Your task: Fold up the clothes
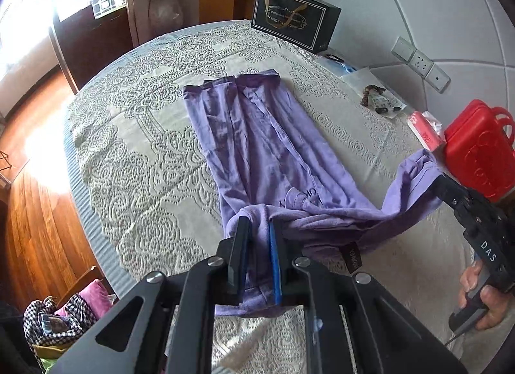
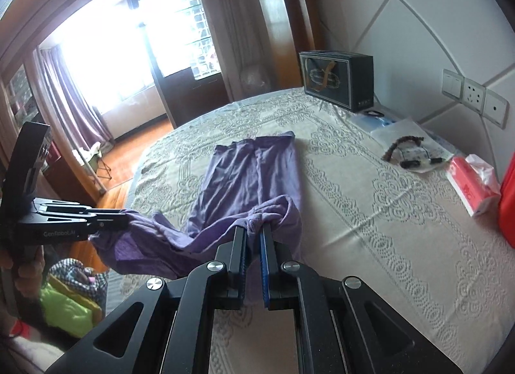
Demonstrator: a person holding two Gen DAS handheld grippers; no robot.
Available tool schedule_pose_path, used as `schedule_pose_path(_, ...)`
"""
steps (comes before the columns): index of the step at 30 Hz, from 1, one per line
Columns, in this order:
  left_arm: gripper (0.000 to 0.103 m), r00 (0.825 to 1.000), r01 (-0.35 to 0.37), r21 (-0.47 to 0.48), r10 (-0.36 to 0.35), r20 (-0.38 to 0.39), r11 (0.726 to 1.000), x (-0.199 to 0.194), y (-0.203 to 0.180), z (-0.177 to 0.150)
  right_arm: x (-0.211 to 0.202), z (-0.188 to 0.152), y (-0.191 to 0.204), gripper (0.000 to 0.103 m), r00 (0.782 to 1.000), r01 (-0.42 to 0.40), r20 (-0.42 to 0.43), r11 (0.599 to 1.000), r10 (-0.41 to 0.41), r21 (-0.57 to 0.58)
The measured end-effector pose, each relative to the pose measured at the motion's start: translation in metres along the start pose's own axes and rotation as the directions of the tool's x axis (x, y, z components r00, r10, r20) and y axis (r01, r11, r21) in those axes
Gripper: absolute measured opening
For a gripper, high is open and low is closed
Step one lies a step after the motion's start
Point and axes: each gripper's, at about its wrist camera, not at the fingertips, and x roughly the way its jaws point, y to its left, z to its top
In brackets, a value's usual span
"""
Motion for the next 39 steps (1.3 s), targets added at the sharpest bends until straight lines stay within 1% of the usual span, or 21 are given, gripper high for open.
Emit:
schedule_pose_path(4, 0.012, 0.999, 0.046, -0.011, -0.046, -0.016, 0.999, 0.026, 0.030, 0.052, 0.041, 0.041, 0.003, 0.007, 1.000, 0.012, 0.023, 1.000, -0.012, 0.007)
schedule_pose_path(9, 0.012, 0.993, 0.093, -0.009, -0.093, -0.072, 0.996, 0.079, 0.070, 0.124, 0.112, 0.100, -0.008, 0.007, 0.999, 0.038, 0.015, 0.997, -0.039, 0.067)
schedule_pose_path(12, 0.012, 0.990, 0.093, 0.016, -0.090, -0.104, 0.996, 0.116, 0.086, 0.165, 0.168, 0.132, -0.022, 0.007, 0.999, 0.052, -0.016, 0.993, -0.051, 0.102)
schedule_pose_path(15, 0.012, 0.988, 0.085, 0.033, -0.080, -0.129, 0.996, 0.151, 0.098, 0.199, 0.223, 0.151, -0.035, 0.007, 0.996, 0.065, -0.064, 0.989, -0.057, 0.131)
schedule_pose_path(18, 0.012, 0.989, 0.066, 0.046, -0.060, -0.137, 0.997, 0.180, 0.105, 0.226, 0.273, 0.165, -0.047, 0.007, 0.992, 0.082, -0.110, 0.986, -0.066, 0.145)
schedule_pose_path(21, 0.013, 0.989, 0.057, 0.045, -0.050, -0.143, 0.997, 0.201, 0.113, 0.244, 0.310, 0.172, -0.060, 0.008, 0.986, 0.088, -0.155, 0.982, -0.062, 0.169)
schedule_pose_path(22, 0.013, 0.989, 0.057, 0.045, -0.050, -0.140, 0.997, 0.206, 0.116, 0.249, 0.318, 0.172, -0.064, 0.009, 0.984, 0.090, -0.166, 0.979, -0.060, 0.181)
schedule_pose_path(24, 0.013, 0.988, 0.067, 0.034, -0.062, -0.141, 0.997, 0.211, 0.122, 0.257, 0.327, 0.174, -0.075, 0.019, 0.983, 0.089, -0.175, 0.973, -0.052, 0.211)
schedule_pose_path(25, 0.016, 0.988, 0.067, 0.029, -0.062, -0.140, 0.997, 0.213, 0.125, 0.260, 0.329, 0.174, -0.080, 0.027, 0.984, 0.090, -0.172, 0.970, -0.051, 0.224)
schedule_pose_path(26, 0.019, 0.989, 0.056, 0.027, -0.052, -0.135, 0.998, 0.213, 0.128, 0.261, 0.327, 0.174, -0.082, 0.031, 0.984, 0.090, -0.171, 0.969, -0.051, 0.229)
schedule_pose_path(28, 0.041, 0.990, 0.049, 0.026, -0.046, -0.131, 0.998, 0.213, 0.130, 0.260, 0.320, 0.174, -0.085, 0.031, 0.984, 0.090, -0.172, 0.969, -0.050, 0.230)
schedule_pose_path(30, 0.054, 0.987, 0.081, 0.038, -0.075, -0.145, 0.996, 0.210, 0.127, 0.253, 0.314, 0.174, -0.087, 0.031, 0.984, 0.090, -0.173, 0.969, -0.050, 0.232)
schedule_pose_path(32, 0.055, 0.982, 0.107, 0.056, -0.096, -0.164, 0.993, 0.207, 0.122, 0.241, 0.307, 0.174, -0.090, 0.031, 0.984, 0.089, -0.174, 0.968, -0.049, 0.233)
schedule_pose_path(34, 0.055, 0.978, 0.110, 0.070, -0.095, -0.184, 0.992, 0.206, 0.116, 0.227, 0.301, 0.167, -0.087, 0.031, 0.977, 0.094, -0.206, 0.975, -0.052, 0.202)
schedule_pose_path(36, 0.055, 0.978, 0.090, 0.054, -0.078, -0.192, 0.995, 0.206, 0.117, 0.215, 0.295, 0.160, -0.080, 0.031, 0.971, 0.093, -0.235, 0.981, -0.051, 0.171)
schedule_pose_path(39, 0.055, 0.977, 0.058, 0.020, -0.052, -0.205, 0.998, 0.206, 0.125, 0.202, 0.291, 0.154, -0.070, 0.031, 0.967, 0.088, -0.251, 0.987, -0.052, 0.136)
